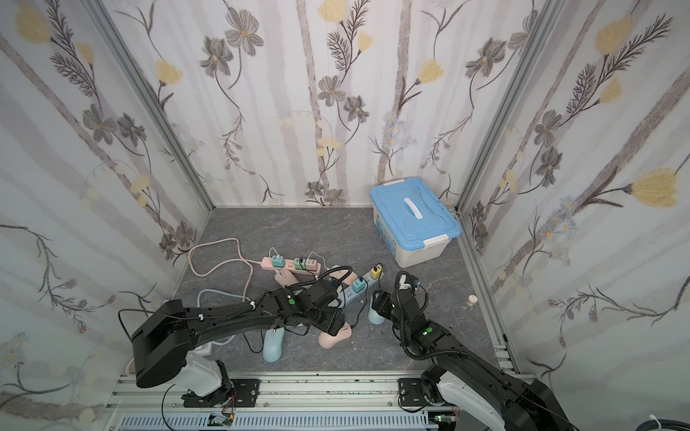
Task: Unplug the wireless mouse
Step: Pick up the mouse from the center of the board.
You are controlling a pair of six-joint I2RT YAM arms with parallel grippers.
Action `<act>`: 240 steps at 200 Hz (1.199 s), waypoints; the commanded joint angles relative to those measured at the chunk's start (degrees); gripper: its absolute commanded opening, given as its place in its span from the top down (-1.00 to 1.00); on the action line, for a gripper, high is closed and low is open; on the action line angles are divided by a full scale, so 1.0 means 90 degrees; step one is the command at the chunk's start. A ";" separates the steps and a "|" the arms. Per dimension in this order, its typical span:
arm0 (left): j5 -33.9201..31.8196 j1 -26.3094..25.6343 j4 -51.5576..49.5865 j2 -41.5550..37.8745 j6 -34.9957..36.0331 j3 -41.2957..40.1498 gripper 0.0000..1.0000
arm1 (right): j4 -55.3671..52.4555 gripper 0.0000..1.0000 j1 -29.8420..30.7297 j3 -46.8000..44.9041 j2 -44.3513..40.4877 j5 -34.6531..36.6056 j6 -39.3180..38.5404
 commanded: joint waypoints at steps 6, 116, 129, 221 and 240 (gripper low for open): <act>-0.0416 -0.0238 -0.0293 0.0521 0.0276 0.0344 -0.87 | 0.0203 -0.57 0.0000 -0.0010 0.0030 -0.0070 0.0009; -0.0583 -0.0936 -0.0767 0.1029 0.0484 0.0303 -0.75 | 0.0135 -0.59 -0.0075 -0.0073 -0.0107 -0.0007 0.0009; -0.0666 -0.0933 -0.0728 0.1132 0.0494 0.0298 -0.72 | 0.0168 -0.59 -0.0070 -0.0061 -0.0055 -0.0039 0.0019; -0.0692 -0.0991 -0.0515 0.1285 0.0669 0.0248 -0.19 | 0.0218 -0.59 -0.0071 -0.0067 -0.0021 -0.0182 0.0049; -0.0789 -0.0991 -0.0322 0.1105 0.0603 0.0092 -0.04 | 0.0243 -0.59 -0.0075 -0.0074 -0.0069 -0.0260 0.0046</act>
